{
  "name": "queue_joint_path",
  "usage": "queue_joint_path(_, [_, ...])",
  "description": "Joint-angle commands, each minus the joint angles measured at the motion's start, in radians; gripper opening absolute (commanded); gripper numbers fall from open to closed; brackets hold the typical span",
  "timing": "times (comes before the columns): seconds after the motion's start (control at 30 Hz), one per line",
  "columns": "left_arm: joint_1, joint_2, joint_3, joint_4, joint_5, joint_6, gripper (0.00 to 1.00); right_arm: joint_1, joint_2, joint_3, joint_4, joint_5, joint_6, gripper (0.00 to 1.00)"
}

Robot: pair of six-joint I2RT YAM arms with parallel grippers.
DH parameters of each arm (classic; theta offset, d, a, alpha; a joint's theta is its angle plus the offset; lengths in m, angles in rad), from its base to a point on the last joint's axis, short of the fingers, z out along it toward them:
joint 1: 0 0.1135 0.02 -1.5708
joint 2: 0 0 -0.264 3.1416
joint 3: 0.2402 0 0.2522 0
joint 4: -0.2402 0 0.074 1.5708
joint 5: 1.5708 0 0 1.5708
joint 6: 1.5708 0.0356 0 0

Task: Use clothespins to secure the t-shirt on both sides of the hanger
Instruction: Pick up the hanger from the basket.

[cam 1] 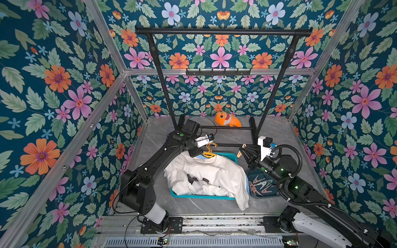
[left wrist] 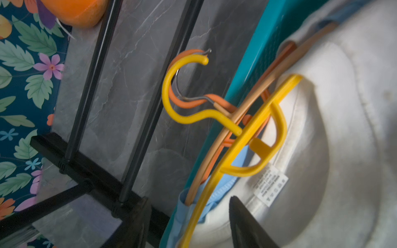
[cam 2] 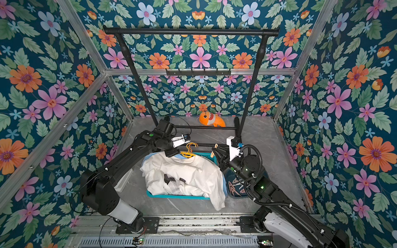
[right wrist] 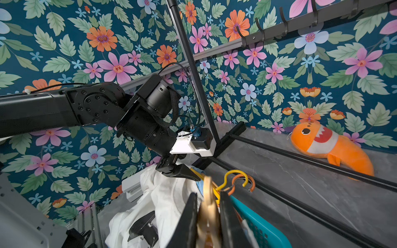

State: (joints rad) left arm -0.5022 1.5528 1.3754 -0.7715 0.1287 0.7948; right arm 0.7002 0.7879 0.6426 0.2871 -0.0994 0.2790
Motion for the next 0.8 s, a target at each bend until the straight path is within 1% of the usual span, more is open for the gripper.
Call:
queue_joint_path(0.0, [0.004,-0.011,-0.017,-0.021,-0.025,0.063,0.59,0.000,-0.002,0.006,0.014,-0.008,0.016,0.00])
queue_joint_path(0.03, [0.004,-0.006,-0.018,-0.023,-0.028,0.067,0.54,0.000,-0.004,0.004,0.014,-0.006,0.017,0.00])
queue_joint_path(0.07, [0.005,0.004,-0.014,-0.030,-0.029,0.066,0.52,0.001,-0.006,0.001,0.012,-0.004,0.019,0.00])
queue_joint_path(0.2, [0.004,0.017,-0.013,-0.026,-0.013,0.068,0.51,0.000,-0.010,0.000,0.006,-0.007,0.023,0.00])
queue_joint_path(0.4, [0.004,0.044,-0.007,-0.025,-0.029,0.080,0.50,0.001,-0.010,0.007,-0.006,-0.006,0.022,0.00])
queue_joint_path(0.67, [0.004,0.062,0.007,-0.008,-0.025,0.084,0.35,0.000,-0.018,0.006,-0.018,-0.008,0.025,0.00])
queue_joint_path(0.77, [0.004,0.070,0.003,-0.015,-0.014,0.086,0.35,0.000,-0.020,0.005,-0.031,-0.005,0.023,0.00])
